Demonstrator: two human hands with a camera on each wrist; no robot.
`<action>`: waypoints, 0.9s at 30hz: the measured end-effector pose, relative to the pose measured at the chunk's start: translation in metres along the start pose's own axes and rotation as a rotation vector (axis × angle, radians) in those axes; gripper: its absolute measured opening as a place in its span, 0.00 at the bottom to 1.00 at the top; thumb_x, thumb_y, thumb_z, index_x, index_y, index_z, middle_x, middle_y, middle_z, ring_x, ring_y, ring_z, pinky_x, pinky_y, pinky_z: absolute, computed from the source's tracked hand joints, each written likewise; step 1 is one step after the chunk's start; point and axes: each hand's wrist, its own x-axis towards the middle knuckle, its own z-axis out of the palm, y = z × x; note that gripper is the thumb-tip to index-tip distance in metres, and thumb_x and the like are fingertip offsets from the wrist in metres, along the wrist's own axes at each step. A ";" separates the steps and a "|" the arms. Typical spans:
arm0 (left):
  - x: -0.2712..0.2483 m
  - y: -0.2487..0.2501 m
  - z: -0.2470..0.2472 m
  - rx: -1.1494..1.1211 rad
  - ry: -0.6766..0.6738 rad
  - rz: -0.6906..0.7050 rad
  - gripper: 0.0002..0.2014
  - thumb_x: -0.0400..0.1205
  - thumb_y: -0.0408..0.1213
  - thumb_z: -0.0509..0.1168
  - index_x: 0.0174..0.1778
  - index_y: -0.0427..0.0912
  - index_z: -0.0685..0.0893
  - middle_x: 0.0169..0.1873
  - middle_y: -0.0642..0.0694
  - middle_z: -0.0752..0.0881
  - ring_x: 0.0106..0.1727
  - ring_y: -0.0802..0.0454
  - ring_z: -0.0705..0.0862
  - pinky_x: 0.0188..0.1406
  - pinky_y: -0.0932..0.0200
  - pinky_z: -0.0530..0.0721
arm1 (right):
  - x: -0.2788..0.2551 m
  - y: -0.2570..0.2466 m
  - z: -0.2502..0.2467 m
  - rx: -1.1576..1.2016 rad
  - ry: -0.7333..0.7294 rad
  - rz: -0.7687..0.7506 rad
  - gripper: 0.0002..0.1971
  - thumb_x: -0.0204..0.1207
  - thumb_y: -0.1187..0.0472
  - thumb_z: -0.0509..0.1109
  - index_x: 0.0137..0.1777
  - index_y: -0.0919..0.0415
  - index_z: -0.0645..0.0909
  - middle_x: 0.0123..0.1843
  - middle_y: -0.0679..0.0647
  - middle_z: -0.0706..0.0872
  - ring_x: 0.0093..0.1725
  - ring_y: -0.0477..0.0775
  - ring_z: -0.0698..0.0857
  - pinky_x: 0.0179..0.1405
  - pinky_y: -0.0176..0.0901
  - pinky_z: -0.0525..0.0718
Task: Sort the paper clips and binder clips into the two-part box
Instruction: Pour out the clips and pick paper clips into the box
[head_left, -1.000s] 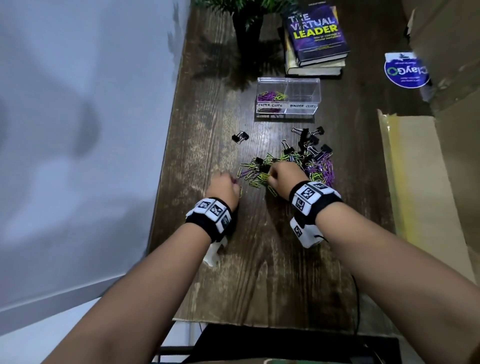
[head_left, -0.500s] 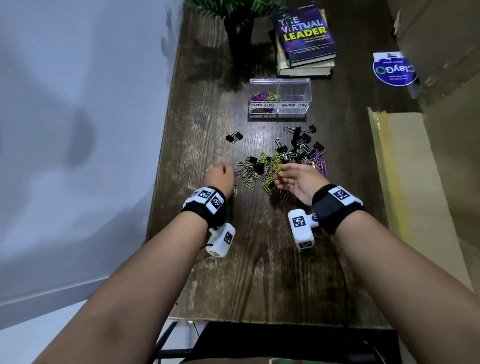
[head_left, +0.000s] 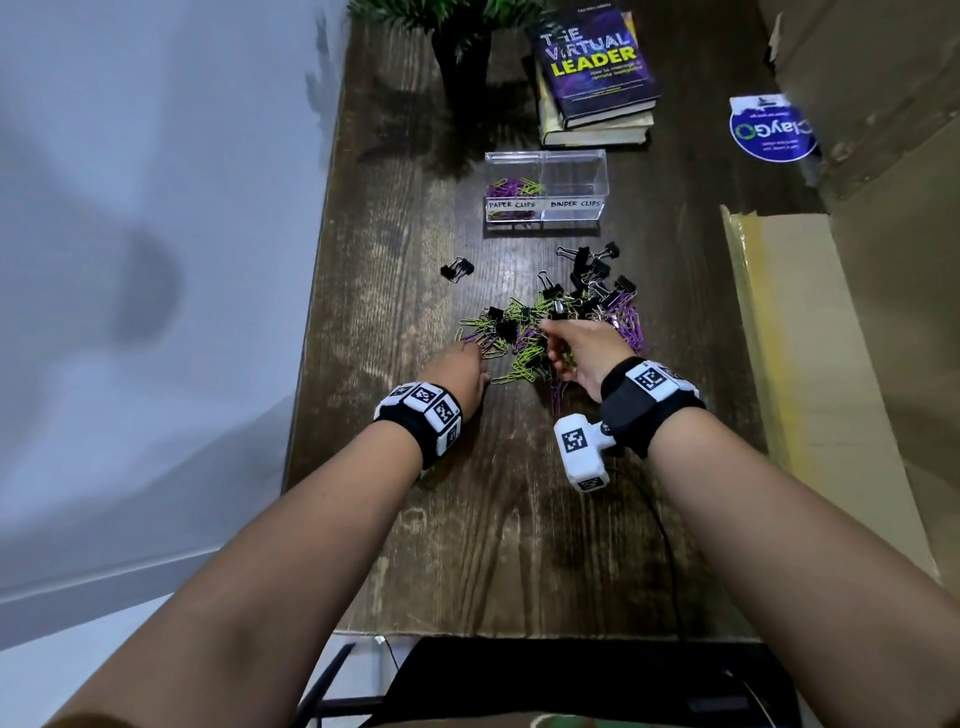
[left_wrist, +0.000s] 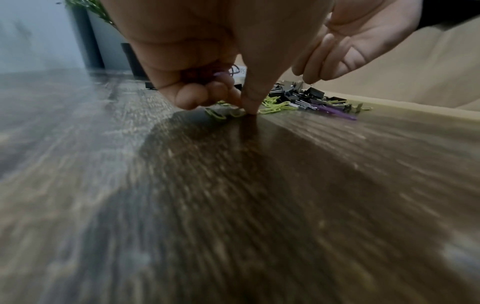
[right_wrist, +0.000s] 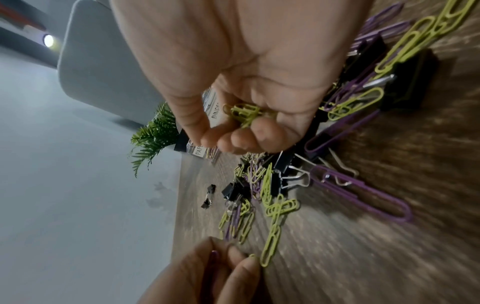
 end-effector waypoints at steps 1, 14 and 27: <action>-0.001 0.001 0.000 0.014 -0.011 -0.006 0.12 0.84 0.39 0.59 0.58 0.35 0.75 0.56 0.36 0.79 0.56 0.39 0.79 0.54 0.49 0.77 | 0.002 0.001 -0.001 -0.082 0.021 -0.020 0.15 0.77 0.53 0.71 0.31 0.57 0.76 0.27 0.52 0.75 0.25 0.50 0.70 0.24 0.39 0.67; -0.023 -0.012 -0.009 -0.630 0.226 -0.451 0.06 0.84 0.29 0.54 0.53 0.38 0.75 0.47 0.44 0.81 0.46 0.48 0.78 0.49 0.58 0.75 | 0.008 0.010 0.036 -1.260 -0.150 -0.398 0.07 0.76 0.59 0.71 0.52 0.59 0.81 0.52 0.57 0.87 0.52 0.60 0.85 0.47 0.46 0.81; -0.006 0.001 -0.007 -0.246 0.001 -0.465 0.17 0.82 0.46 0.65 0.57 0.36 0.76 0.49 0.39 0.86 0.49 0.38 0.86 0.45 0.49 0.83 | 0.016 -0.003 0.005 -0.245 -0.051 -0.111 0.07 0.76 0.70 0.66 0.40 0.60 0.80 0.33 0.56 0.84 0.29 0.53 0.78 0.28 0.44 0.77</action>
